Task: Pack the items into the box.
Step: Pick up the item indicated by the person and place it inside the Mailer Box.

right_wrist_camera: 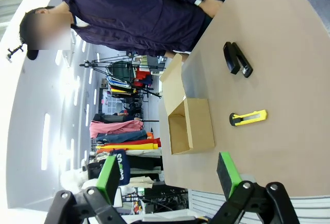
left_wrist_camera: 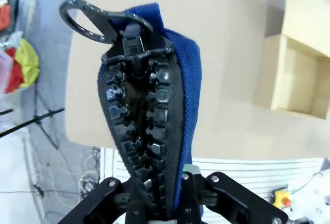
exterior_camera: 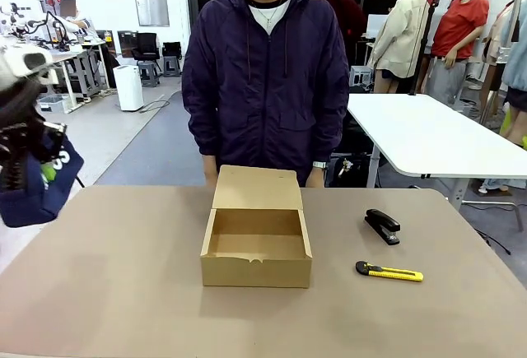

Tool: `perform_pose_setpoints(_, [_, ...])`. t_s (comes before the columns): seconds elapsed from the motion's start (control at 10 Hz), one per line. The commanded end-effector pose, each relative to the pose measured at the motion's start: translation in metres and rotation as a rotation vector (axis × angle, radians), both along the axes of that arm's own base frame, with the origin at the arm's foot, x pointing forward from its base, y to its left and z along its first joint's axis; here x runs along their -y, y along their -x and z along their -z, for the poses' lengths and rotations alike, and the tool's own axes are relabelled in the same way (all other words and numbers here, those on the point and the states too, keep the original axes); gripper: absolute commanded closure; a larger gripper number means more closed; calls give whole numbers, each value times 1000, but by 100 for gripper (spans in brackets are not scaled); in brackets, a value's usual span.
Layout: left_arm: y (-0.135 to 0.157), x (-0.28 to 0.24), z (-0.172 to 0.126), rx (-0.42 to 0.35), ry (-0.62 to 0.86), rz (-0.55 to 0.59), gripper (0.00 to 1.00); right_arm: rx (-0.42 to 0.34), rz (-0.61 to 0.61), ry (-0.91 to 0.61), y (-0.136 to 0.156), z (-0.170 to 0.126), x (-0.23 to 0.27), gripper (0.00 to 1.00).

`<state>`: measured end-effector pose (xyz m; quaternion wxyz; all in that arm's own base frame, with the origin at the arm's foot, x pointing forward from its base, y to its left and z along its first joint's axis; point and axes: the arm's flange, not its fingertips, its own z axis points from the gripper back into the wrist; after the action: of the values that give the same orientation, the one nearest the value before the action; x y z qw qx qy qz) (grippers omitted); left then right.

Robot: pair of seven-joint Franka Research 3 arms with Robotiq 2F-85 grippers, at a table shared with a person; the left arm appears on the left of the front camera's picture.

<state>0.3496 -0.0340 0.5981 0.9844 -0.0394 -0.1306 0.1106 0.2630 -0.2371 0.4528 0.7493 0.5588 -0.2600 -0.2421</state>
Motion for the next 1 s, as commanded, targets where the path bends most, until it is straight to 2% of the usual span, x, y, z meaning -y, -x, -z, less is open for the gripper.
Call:
perform_pose_setpoints(0.0, [-6,-8,12,17,42,21,100,26,1,-4,-1,-3,2,0])
perform_pose_setpoints(0.1, [0,0,0,0,0,0,100,26,1,-4,-1,-3,2,0])
perform_pose_setpoints(0.5, [3,0,2,-5,-2,1,100,26,1,-4,-1,-3,2,0])
perform_pose_setpoints(0.7, [-41,40,-32,245,-169,317,100,26,1,-4,-1,-3,2,0])
perform_pose_setpoints(0.8, [-65,77,-50,425,-214,553,100,26,1,-4,-1,-3,2,0])
perform_pose_setpoints(0.9, [-84,113,-58,511,-210,776,100,26,1,-4,-1,-3,2,0])
